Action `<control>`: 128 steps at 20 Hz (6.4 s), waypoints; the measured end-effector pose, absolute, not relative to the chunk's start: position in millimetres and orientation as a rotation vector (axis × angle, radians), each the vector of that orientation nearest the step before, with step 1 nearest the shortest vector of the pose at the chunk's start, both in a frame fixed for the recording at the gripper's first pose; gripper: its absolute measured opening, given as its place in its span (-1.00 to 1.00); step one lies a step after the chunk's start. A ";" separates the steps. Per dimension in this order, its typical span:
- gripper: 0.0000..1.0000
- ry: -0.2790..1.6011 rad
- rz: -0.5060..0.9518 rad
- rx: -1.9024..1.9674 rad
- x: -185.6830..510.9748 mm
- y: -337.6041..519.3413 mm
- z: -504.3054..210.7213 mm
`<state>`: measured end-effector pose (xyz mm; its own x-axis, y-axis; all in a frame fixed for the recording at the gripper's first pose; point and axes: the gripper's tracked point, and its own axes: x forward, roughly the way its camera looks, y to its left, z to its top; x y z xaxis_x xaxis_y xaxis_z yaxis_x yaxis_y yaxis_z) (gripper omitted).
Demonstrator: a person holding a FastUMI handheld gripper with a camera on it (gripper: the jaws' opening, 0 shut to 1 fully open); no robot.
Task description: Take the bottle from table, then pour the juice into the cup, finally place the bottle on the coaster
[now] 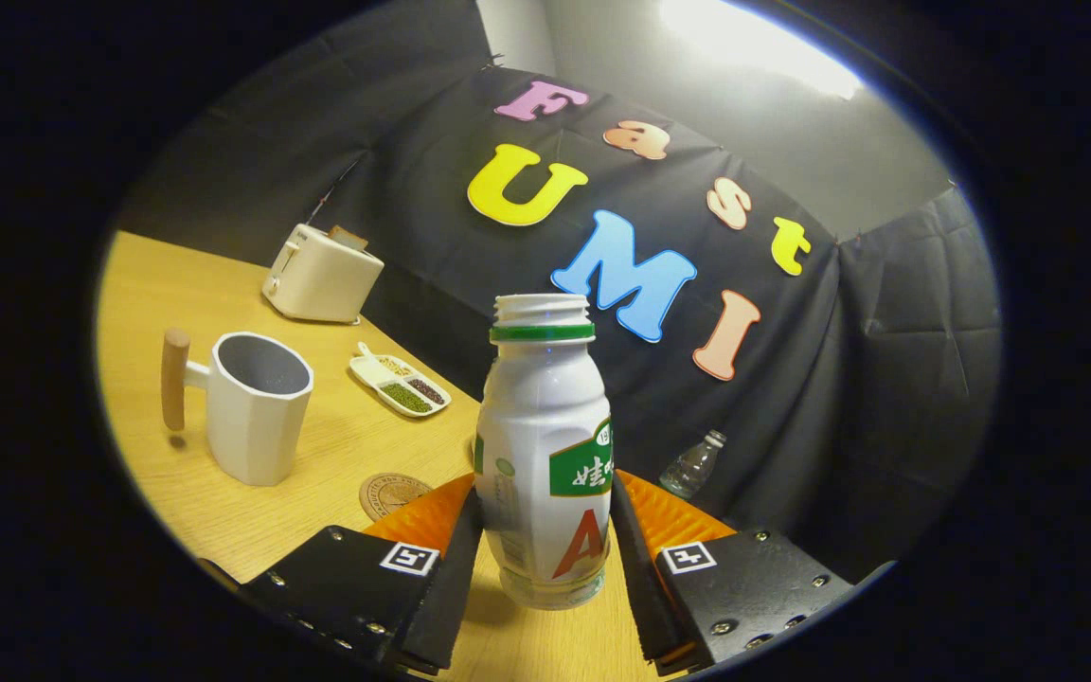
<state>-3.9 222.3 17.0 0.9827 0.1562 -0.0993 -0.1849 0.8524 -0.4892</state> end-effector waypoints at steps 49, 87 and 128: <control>0.41 -0.277 0.027 -1.521 6.5 300.1 77.7; 0.40 -0.364 -0.037 -1.621 2.4 306.1 105.0; 0.40 -0.468 -0.008 -1.947 6.7 336.3 81.4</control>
<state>6.7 336.3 81.4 0.9225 0.3187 0.2180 0.3261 -0.3406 -0.8819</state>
